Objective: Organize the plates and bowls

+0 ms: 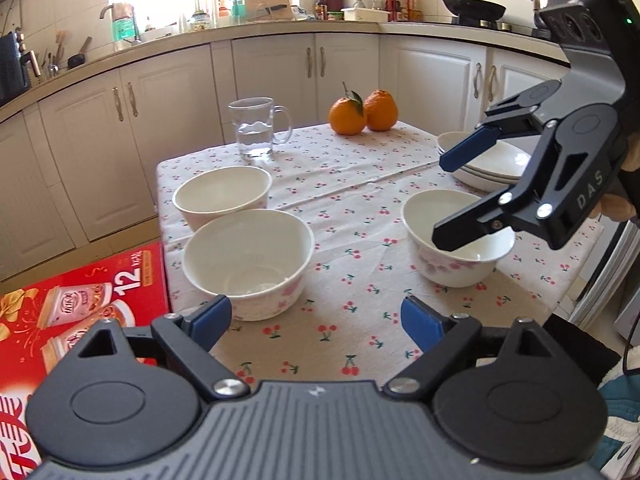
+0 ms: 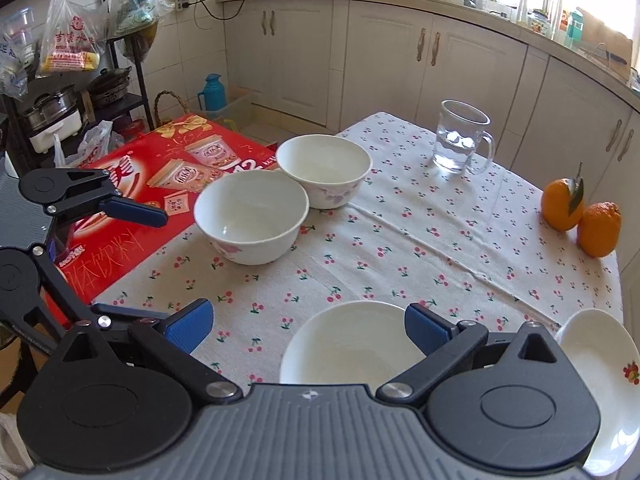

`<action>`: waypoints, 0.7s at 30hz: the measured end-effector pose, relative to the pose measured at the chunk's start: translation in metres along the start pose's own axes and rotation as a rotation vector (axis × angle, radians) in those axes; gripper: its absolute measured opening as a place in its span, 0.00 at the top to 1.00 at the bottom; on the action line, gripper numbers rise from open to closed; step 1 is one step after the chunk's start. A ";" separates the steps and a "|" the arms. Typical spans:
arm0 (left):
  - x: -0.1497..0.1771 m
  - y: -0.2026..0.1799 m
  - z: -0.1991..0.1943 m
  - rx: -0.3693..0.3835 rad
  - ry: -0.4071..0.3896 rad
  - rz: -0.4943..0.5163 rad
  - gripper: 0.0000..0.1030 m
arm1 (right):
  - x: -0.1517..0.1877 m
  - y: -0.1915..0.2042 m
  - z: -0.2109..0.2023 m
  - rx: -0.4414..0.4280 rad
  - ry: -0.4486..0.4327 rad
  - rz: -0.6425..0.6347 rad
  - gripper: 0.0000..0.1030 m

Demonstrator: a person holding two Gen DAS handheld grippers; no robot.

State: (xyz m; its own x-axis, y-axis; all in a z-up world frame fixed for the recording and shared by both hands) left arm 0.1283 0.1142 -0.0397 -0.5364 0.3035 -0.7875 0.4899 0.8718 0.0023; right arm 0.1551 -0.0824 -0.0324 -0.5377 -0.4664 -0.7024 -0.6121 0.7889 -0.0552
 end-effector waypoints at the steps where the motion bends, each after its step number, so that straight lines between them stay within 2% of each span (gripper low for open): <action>1: -0.001 0.005 0.000 -0.014 -0.002 -0.004 0.11 | -0.003 0.002 0.002 0.001 -0.009 -0.001 0.00; 8: -0.018 0.035 0.008 -0.100 -0.015 -0.021 0.11 | -0.027 0.022 0.020 0.024 -0.023 -0.074 0.00; 11: -0.025 0.046 0.017 -0.123 -0.006 -0.034 0.11 | -0.034 0.031 0.028 0.067 -0.041 -0.133 0.00; 21: -0.037 0.069 0.051 -0.069 0.060 -0.081 0.12 | -0.037 0.037 0.066 -0.019 -0.019 -0.164 0.00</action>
State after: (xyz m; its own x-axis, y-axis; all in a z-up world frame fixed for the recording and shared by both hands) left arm 0.2170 0.1431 -0.0421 -0.6134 0.2516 -0.7486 0.3959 0.9182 -0.0158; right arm 0.1907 -0.0093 -0.0555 -0.4186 -0.5809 -0.6981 -0.7021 0.6946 -0.1570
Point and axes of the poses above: each gripper's, at about its wrist camera, not at the fingertips, and z roughly the way its jaws point, y to its left, x to its underside, the point moved 1 cm from there along z, roughly the way its jaws point, and after that the axes turned 5 degrees about -z, right-handed, at the moved point
